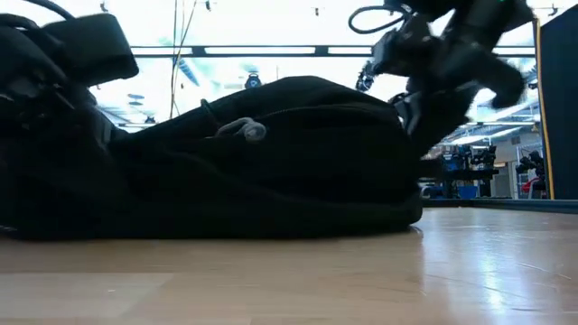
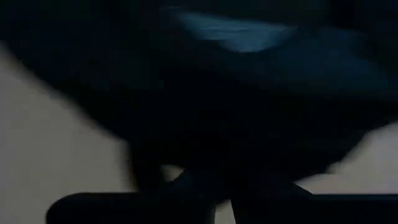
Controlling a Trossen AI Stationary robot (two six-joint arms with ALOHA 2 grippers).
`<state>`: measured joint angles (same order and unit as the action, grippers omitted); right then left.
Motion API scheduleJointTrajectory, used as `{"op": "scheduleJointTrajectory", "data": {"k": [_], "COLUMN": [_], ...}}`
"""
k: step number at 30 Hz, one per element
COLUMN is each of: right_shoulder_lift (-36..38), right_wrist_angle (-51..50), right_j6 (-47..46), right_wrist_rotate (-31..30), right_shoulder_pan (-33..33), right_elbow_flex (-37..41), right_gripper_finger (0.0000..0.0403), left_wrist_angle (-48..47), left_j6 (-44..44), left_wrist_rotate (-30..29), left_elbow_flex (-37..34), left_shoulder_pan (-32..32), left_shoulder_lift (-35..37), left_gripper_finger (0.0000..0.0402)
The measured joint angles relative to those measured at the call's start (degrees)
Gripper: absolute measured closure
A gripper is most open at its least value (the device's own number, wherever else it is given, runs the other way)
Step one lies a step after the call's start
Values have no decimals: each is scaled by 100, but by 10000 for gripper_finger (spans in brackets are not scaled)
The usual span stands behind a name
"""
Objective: Unpack backpack
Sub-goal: Close the black backpack
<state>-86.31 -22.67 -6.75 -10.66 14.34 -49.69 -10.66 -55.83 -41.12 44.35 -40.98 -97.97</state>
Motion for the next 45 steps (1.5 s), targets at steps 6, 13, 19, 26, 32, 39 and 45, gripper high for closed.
{"op": "scheduleJointTrajectory", "data": {"k": [6,13,19,26,32,39,45], "right_shoulder_lift": [-340,-249,659,1001,-48,-893,-743], "right_wrist_angle": [719,238,-6,1331,1158,373,218], "right_j6": [-267,-411,-378,956,1891,1711,1352], "right_wrist_rotate": [229,-1132,-2305,130,2102,2090,1979], "right_shoulder_pan": [912,1374,787,-1216,-2246,-2159,-1307], "right_elbow_flex": [0,0,0,-7,-7,-39,-8], "right_gripper_finger": [401,402,402,403,403,403,403], "left_wrist_angle": [-171,311,547,771,847,799,622], "left_j6": [-49,716,1081,1467,1674,1551,1530], "left_wrist_rotate": [-221,221,812,933,1206,801,471], "left_elbow_flex": [-8,-28,-12,-12,-12,-10,-10], "left_shoulder_pan": [329,432,185,68,46,71,184], "left_shoulder_lift": [0,-4,-3,-2,-2,-2,-4], "left_gripper_finger": [401,401,401,401,401,397,355]}}
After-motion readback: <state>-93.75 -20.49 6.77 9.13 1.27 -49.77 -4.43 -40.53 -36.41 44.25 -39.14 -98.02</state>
